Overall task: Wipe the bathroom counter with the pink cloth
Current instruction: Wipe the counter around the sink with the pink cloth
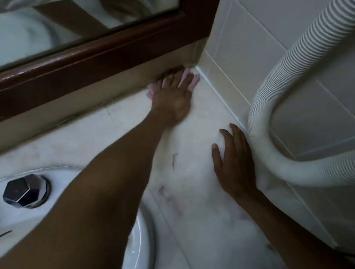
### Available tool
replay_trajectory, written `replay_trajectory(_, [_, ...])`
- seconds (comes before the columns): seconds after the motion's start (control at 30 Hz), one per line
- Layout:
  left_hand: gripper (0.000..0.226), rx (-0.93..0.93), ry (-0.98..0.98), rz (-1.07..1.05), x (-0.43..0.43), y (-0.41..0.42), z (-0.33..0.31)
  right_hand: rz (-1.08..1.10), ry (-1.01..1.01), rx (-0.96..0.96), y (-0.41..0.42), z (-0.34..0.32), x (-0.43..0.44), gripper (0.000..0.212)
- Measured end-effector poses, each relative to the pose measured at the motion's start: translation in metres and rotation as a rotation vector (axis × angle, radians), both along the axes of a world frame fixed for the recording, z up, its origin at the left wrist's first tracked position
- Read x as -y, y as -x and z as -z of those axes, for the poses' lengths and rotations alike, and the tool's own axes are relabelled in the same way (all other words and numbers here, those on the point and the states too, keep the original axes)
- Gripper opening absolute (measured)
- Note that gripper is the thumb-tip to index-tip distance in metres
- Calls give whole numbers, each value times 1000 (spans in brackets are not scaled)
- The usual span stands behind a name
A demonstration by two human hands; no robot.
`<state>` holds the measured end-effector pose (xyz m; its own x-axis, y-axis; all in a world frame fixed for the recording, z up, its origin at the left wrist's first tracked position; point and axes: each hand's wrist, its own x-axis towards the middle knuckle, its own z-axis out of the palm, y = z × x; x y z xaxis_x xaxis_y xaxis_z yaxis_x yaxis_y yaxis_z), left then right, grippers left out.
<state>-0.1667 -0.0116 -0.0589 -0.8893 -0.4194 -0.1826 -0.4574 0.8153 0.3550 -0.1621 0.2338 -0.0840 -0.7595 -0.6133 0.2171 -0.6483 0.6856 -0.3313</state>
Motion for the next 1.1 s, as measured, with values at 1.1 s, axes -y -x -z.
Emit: replay_trajectory(1.1, [70,37,-20,-437,-258,-212,0,-250,-246,181,-63,-25,-149,54])
